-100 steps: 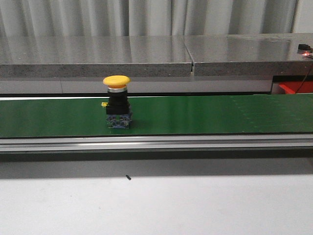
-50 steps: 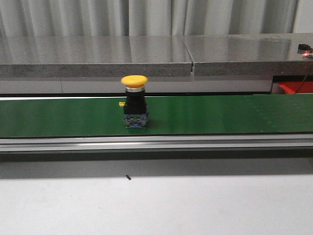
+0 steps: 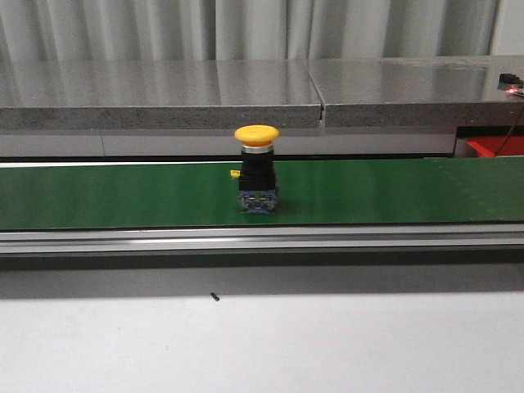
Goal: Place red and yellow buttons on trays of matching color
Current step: 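Lower the yellow button onto the yellow tray and open the right gripper, then move the right gripper back to the second yellow button at the belt end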
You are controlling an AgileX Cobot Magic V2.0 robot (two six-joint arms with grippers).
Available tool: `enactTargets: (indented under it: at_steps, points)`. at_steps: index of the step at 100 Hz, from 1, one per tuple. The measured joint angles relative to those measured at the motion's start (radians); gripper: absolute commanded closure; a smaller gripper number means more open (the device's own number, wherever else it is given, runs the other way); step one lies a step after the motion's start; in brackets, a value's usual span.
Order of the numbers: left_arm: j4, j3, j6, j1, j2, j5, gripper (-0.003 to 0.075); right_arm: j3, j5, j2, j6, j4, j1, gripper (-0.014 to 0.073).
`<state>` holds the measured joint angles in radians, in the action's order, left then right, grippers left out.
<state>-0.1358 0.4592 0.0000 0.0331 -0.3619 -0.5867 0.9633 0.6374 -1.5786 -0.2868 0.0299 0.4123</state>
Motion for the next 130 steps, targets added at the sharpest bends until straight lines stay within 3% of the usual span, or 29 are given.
enactTargets:
  at_steps: [25,30,42,49,75,104,130]
  points:
    - [0.0,0.0,0.0,0.0,0.0,0.0,0.0741,-0.026,-0.033,-0.029,0.0,0.0,0.0,0.0414]
    - [0.0,0.0,0.0,0.0,0.0,0.0,0.0741,-0.026,-0.034,-0.029,0.0,-0.002,0.0,0.0354]
    - [0.0,0.0,0.0,0.0,0.0,0.0,0.0741,-0.026,-0.039,-0.029,0.006,-0.002,0.0,0.0104]
    - [0.0,0.0,0.0,0.0,0.0,0.0,0.0741,-0.026,-0.043,-0.029,0.006,-0.002,0.0,0.0033]
    - [0.0,0.0,0.0,0.0,0.0,0.0,0.0741,-0.026,-0.056,-0.019,0.006,-0.002,0.0,0.0026]
    - [0.0,0.0,0.0,0.0,0.0,0.0,0.0741,-0.026,-0.039,0.117,0.018,0.019,-0.008,0.0026]
    - [0.0,0.0,0.0,0.0,0.0,0.0,0.0741,-0.026,0.051,0.228,0.145,0.021,-0.137,0.0026]
